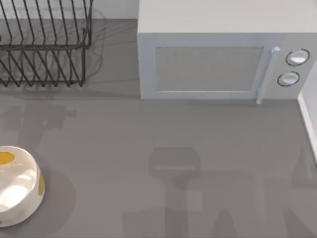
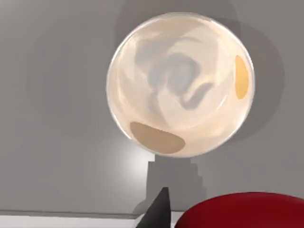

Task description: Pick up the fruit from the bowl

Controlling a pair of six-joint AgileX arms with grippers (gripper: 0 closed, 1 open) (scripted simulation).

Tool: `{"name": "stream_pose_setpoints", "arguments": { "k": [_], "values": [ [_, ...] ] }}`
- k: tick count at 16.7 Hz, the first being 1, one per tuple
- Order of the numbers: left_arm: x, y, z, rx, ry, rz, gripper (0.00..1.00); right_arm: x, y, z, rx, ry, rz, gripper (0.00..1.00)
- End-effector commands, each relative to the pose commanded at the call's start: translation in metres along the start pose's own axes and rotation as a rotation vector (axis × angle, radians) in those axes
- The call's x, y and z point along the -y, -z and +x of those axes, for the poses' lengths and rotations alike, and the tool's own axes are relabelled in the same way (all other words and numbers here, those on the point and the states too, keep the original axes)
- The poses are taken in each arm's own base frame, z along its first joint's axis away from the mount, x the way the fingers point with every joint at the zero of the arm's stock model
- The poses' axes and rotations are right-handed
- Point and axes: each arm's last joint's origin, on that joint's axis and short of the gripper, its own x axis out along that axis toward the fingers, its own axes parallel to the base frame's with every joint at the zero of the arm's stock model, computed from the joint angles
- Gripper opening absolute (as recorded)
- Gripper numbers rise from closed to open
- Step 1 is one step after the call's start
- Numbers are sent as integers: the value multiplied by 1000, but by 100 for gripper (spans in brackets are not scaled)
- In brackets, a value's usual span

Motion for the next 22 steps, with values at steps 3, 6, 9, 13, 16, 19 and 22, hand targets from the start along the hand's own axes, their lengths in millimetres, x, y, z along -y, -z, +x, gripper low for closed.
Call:
{"name": "stream_pose_setpoints", "arguments": {
  "k": [3,6,9,13,16,19,22],
  "values": [
    [-1,-1,1,-3,-1,-3,0,0,0,0,0,0,0,100],
    [9,-8,7,-14,1,-3,0,0,0,0,0,0,0,100],
    [48,-23,27,-37,4,1,0,0,0,0,0,0,0,100],
    [144,-20,66,-66,3,29,0,0,0,0,0,0,0,100],
    [205,1,94,-78,-2,35,0,0,0,0,0,0,0,100],
    [235,16,111,-79,-3,37,0,0,0,0,0,0,0,100],
    [238,18,113,-79,-3,37,0,0,0,0,0,0,0,100]
  ]
}}
